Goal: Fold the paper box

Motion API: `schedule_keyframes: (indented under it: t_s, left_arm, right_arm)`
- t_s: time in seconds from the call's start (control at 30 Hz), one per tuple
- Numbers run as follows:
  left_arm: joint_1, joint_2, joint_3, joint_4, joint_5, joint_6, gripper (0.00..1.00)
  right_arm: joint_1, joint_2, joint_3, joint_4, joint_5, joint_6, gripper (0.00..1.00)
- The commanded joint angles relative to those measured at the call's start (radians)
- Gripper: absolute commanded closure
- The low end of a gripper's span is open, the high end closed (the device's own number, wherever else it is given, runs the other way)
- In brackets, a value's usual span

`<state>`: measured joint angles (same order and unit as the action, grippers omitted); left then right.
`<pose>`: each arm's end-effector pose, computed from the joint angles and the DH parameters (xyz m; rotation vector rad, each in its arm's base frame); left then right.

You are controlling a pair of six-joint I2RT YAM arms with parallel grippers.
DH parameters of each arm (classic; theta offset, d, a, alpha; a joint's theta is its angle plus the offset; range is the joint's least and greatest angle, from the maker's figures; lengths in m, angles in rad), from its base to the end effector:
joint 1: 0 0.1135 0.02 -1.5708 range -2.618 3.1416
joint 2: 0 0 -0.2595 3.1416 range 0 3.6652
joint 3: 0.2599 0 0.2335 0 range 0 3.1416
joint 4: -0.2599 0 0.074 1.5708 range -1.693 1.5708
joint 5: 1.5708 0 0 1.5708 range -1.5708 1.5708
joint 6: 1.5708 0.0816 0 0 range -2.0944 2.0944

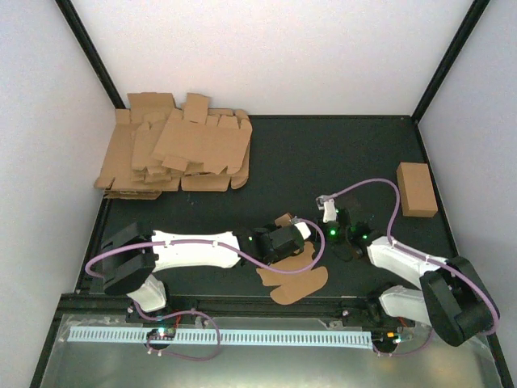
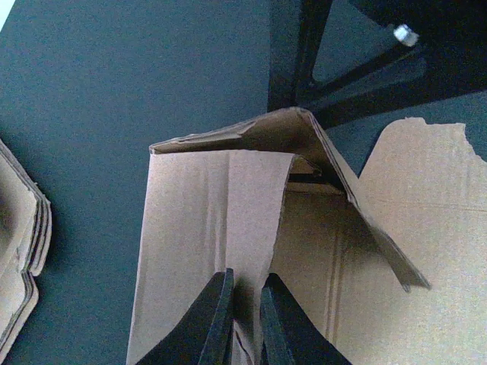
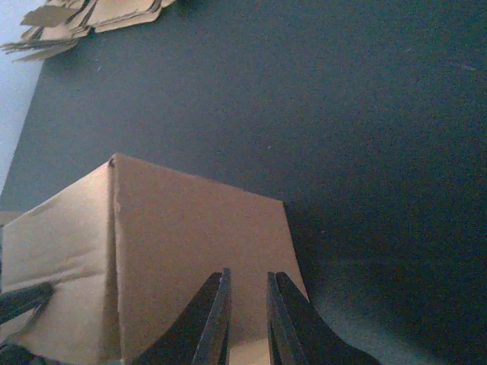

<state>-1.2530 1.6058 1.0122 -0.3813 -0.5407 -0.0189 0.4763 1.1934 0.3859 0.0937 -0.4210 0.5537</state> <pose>0.1432 -0.3008 0.1772 1.1983 2.0351 0.0954 0.1944 0.1378 0.1360 -0.1417 2.4167 0.9901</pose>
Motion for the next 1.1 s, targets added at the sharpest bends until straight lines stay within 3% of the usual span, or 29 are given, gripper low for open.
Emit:
schedule_keyframes:
  t_s: [0.0, 0.3, 0.53, 0.73, 0.9, 1.07]
  left_arm:
    - [-0.016, 0.029, 0.014, -0.047, 0.063, -0.012, 0.89]
    - [-0.017, 0.032, 0.016, -0.048, 0.071, -0.01, 0.89]
    - [-0.017, 0.027, 0.009, -0.04, 0.074, -0.004, 0.89]
    - [-0.016, 0.021, 0.006, -0.024, 0.082, 0.008, 0.89]
    - [-0.017, 0.023, 0.011, -0.024, 0.083, 0.018, 0.89]
    - [-0.017, 0.017, 0.01, -0.016, 0.1, 0.02, 0.89]
  right_arm:
    - [0.004, -0.011, -0.021, 0.055, -0.102, -0.041, 0.83]
    - [0.04, 0.048, -0.037, 0.102, -0.122, -0.037, 0.81]
    - [0.044, -0.028, -0.078, 0.07, -0.057, -0.081, 0.68]
    - [0.051, -0.071, -0.154, 0.174, -0.065, -0.081, 0.63]
    - [0.078, -0.099, -0.185, 0.244, -0.064, -0.103, 0.5]
    - [0.085, -0.087, -0.178, 0.283, -0.057, -0.121, 0.49]
